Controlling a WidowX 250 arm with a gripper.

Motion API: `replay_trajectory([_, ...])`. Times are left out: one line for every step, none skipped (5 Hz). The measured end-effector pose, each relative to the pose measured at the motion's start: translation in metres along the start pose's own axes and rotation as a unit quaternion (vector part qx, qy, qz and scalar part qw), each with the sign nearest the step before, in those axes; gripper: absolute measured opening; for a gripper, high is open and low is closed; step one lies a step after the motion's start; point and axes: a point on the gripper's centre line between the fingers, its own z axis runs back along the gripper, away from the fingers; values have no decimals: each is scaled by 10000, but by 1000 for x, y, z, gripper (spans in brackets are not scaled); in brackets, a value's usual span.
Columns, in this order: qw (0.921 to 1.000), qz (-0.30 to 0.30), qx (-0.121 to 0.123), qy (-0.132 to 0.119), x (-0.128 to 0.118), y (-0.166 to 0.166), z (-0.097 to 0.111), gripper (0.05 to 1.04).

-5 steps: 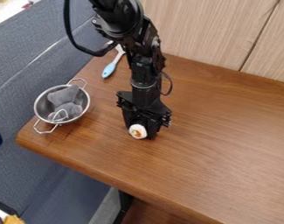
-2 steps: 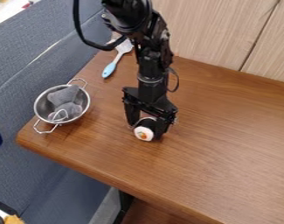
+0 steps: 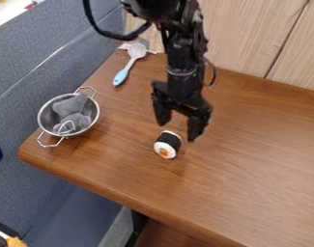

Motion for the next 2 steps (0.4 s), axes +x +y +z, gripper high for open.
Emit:
replay_trajectory([10000,-9,-6,-30,0,3,1,1000])
replay_trajectory([10000,-14,0,-28,0,3,1,1000])
